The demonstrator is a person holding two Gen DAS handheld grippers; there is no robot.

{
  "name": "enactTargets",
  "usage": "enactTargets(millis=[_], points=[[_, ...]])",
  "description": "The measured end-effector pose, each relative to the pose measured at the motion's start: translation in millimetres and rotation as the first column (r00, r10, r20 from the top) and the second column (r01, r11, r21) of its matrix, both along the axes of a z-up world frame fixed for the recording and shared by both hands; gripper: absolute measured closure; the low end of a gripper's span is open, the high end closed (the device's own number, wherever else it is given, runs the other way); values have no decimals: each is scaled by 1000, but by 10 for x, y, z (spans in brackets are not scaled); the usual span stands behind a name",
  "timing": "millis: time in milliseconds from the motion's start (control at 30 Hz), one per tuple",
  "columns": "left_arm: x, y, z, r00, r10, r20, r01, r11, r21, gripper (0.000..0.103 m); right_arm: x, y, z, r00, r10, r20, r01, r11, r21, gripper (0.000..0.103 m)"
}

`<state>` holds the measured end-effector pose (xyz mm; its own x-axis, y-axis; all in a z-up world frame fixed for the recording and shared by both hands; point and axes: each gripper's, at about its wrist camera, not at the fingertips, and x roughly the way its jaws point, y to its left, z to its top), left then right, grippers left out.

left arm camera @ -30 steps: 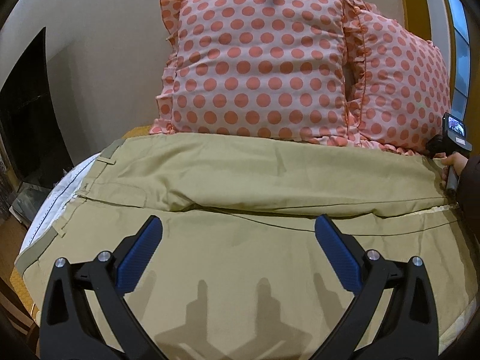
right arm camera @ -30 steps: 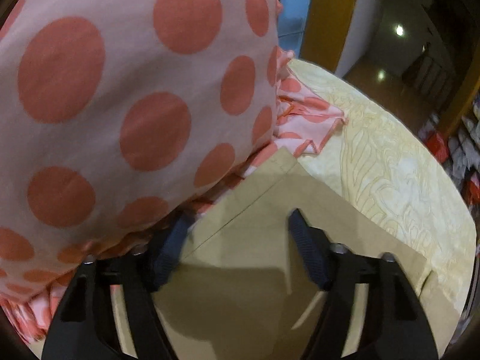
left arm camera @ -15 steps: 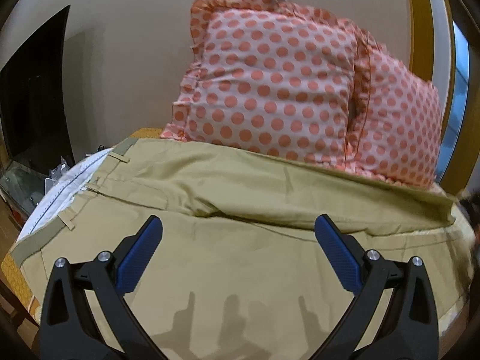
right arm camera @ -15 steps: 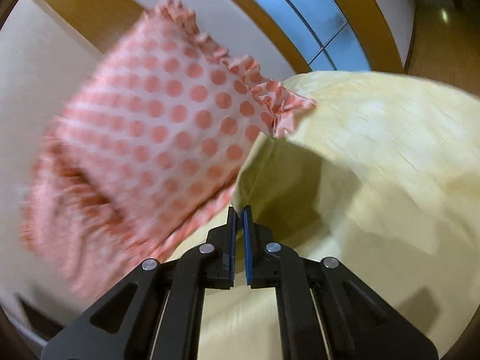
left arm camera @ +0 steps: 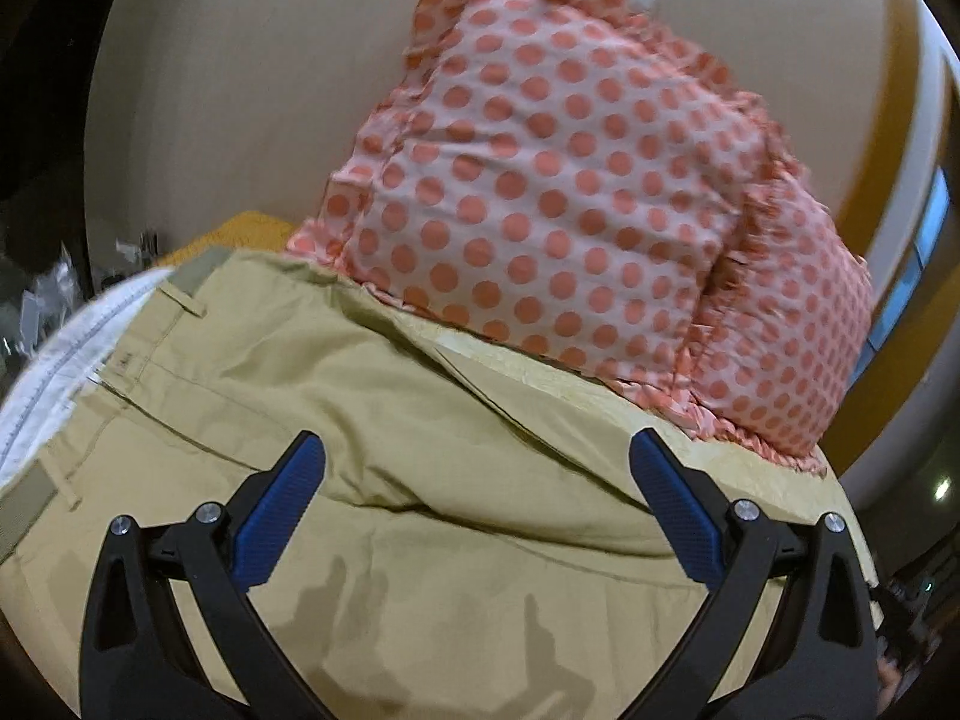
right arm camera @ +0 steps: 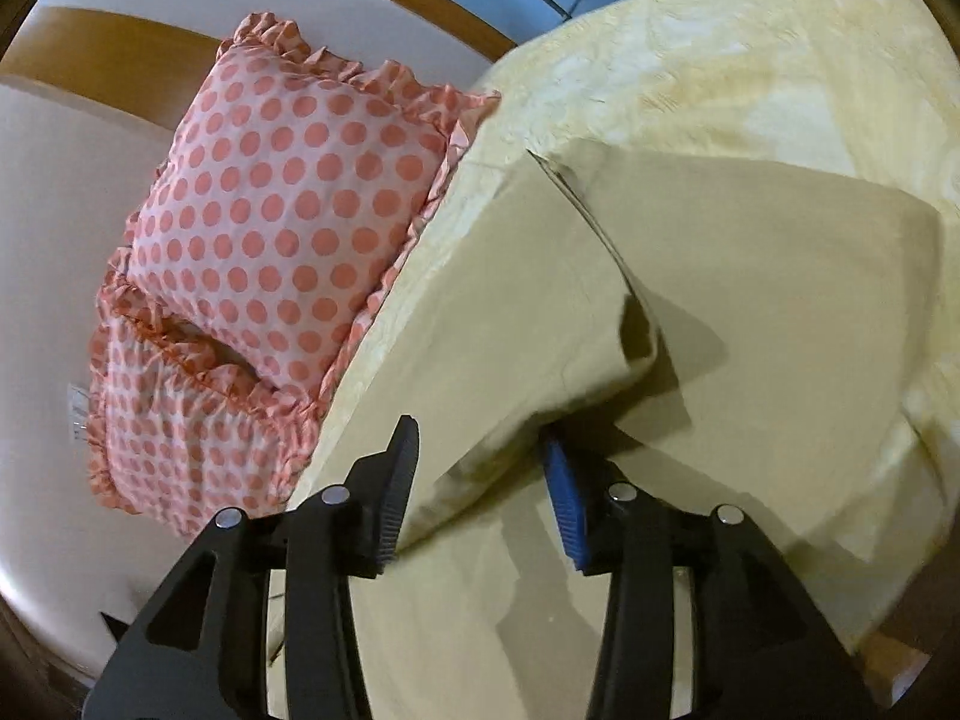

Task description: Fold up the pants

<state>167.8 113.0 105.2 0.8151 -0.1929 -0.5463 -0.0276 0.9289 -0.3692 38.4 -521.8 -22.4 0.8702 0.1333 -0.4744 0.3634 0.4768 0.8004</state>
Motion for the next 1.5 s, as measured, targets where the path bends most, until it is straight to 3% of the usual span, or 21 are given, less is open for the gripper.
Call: enactTargets(millis=[67,100,167,267,367,500,600,633,667,733,833,900,1000,1100,1200,1367,1400,1433,1500], points=[[172,41,-43,999,4,-34,-4,1000,-27,2,208,-19,-30,999,31,-11,-31,999,-22,93],[301,54,-70,998,9,-59,-11,999,-38,2,273,-70,-65,999,45,-1,-45,999,10,98],[494,85,-126,995,24,-98,-29,998,-50,3,195,-197,-25,996,17,92,-24,997,71,98],[788,148,-267,984,36,-173,-55,993,-109,7,7,-288,72,987,-21,159,11,998,59,98],[1078,163,-412,969,46,-243,-86,984,-154,15,-56,-333,79,986,-31,167,22,998,56,98],[1480,174,-580,939,109,-326,-149,983,-102,31,-54,-339,44,987,-33,156,24,998,60,98],[1690,169,-714,909,133,-396,-175,982,-71,55,-23,-318,81,988,-32,151,25,999,46,98],[1728,171,-739,908,115,-402,-162,983,-84,85,-21,-312,109,988,-29,152,24,999,36,98],[1744,174,-763,901,107,-420,-159,983,-92,98,-28,-308,137,987,-25,156,21,999,26,98],[1636,194,-707,906,122,-404,-172,981,-91,100,-48,-292,215,986,-19,164,18,1000,7,98],[1122,241,-380,954,97,-283,-129,987,-95,100,-161,-301,341,984,-21,180,28,999,-40,98],[524,321,-159,981,70,-181,-93,988,-126,100,-251,-314,378,983,-30,180,43,997,-66,98],[-398,399,-77,994,54,-94,-65,990,-122,99,-408,-355,341,985,-52,162,67,994,-84,98],[-1118,473,-293,992,60,-111,-77,985,-152,99,-551,-404,231,988,-81,129,94,991,-96,98],[-1548,487,-569,984,95,-149,-118,981,-156,99,-685,-430,106,990,-117,84,126,986,-112,98],[-1720,448,-888,976,106,-192,-136,979,-149,95,-841,-374,28,989,-145,10,144,969,-202,94],[-1748,444,-904,977,106,-185,-135,980,-149,94,-889,-372,38,986,-164,9,163,963,-213,83],[-1817,451,-905,980,107,-170,-132,980,-147,91,-960,-380,61,980,-198,10,195,952,-235,55],[-1904,454,-857,983,125,-134,-142,981,-130,71,-1116,-395,106,964,-262,41,263,922,-284,27]])
